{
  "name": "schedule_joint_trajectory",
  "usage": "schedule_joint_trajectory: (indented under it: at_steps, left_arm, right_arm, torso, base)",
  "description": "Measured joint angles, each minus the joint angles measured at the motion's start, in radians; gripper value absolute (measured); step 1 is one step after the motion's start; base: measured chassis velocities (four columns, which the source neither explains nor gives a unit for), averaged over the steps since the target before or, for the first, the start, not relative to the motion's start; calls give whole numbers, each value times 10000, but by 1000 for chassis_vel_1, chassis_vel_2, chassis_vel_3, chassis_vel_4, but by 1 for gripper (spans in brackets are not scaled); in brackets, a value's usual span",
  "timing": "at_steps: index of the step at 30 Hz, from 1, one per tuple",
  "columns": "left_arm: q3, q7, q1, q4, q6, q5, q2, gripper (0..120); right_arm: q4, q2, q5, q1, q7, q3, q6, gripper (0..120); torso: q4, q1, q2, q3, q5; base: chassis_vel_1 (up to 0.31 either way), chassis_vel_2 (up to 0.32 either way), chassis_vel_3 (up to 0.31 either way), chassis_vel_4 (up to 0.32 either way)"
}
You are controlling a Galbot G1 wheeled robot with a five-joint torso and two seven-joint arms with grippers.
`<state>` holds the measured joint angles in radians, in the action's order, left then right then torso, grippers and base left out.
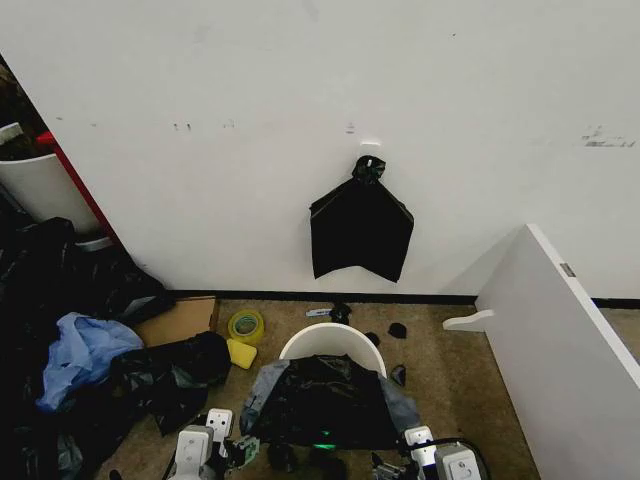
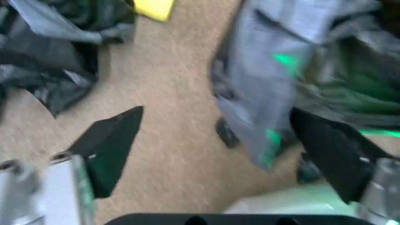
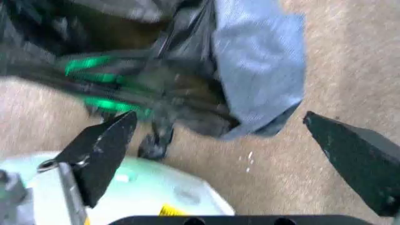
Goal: Place the garbage bag over the trash bin.
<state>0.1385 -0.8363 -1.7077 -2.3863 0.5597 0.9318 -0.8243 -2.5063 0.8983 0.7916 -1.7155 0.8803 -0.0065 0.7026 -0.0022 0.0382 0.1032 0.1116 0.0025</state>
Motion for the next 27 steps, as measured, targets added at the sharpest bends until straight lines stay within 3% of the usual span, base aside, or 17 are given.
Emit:
schedule_joint_trajectory:
  at_steps: [6,12,16,20,27]
  left_arm:
    - [62,-371,-864,-1106,-2,112,159,100]
    - [-23,-272,-522,-1190,-120,-367,-46,100]
    - [-17,442,-186,-1162,-814,-1014,-321,100]
    - [-127,2735,891,37,-2907,-2628,-1115,100]
    - [-152,3144,1486,365,-3286,-2421,-1637,100]
  right_arm:
    - [29,231,26,1225,148,332,-190,100]
    - [39,360,-2,2458,-920,566,-558,100]
    - [170,364,16,3550,-1955,636,-976,100]
    - [1838,229,894,5773,-2764,315,-841,100]
    - [4554,428,1737,8055,-4480,-308,253,100]
  torso:
    - [4,0,0,0,4]
    - [2,1,0,1,2]
    - [2,1,0,0,3]
    - [2,2,-1,3,-1]
    - [2,2,-2,3,5]
  base:
    - [0,0,0,0]
    - [0,0,0,0]
    - [0,0,0,0]
    - [0,0,0,0]
    - [0,0,0,0]
